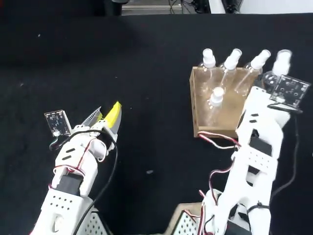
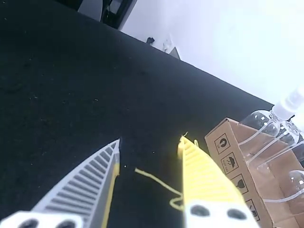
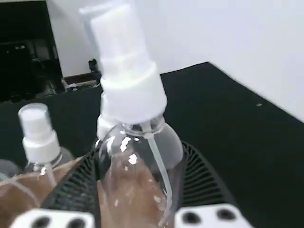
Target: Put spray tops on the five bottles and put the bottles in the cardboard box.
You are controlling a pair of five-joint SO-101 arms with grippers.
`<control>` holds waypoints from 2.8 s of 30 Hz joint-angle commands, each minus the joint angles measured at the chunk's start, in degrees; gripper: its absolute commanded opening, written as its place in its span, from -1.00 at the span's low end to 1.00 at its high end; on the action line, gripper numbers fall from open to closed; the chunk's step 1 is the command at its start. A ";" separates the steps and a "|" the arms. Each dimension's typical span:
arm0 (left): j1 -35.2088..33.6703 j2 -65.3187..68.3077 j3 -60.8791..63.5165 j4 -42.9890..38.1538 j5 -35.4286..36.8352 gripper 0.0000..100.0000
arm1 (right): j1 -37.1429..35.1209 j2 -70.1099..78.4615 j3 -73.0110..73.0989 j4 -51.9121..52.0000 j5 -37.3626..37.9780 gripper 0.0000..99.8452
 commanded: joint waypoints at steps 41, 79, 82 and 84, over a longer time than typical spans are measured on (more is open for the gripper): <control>0.31 -0.35 1.45 -1.32 0.62 -0.64 | -1.14 38.02 3.21 -43.43 -0.09 -0.92; 0.31 -0.53 1.45 -1.32 0.62 -0.64 | -4.04 38.02 4.53 -43.43 -0.09 -0.40; 0.31 -0.53 1.45 -1.32 0.62 -0.64 | -3.78 38.02 4.53 -43.43 0.09 -0.40; 0.31 -0.53 1.45 -1.32 0.62 -0.64 | -3.69 38.02 4.53 -43.43 0.18 -0.40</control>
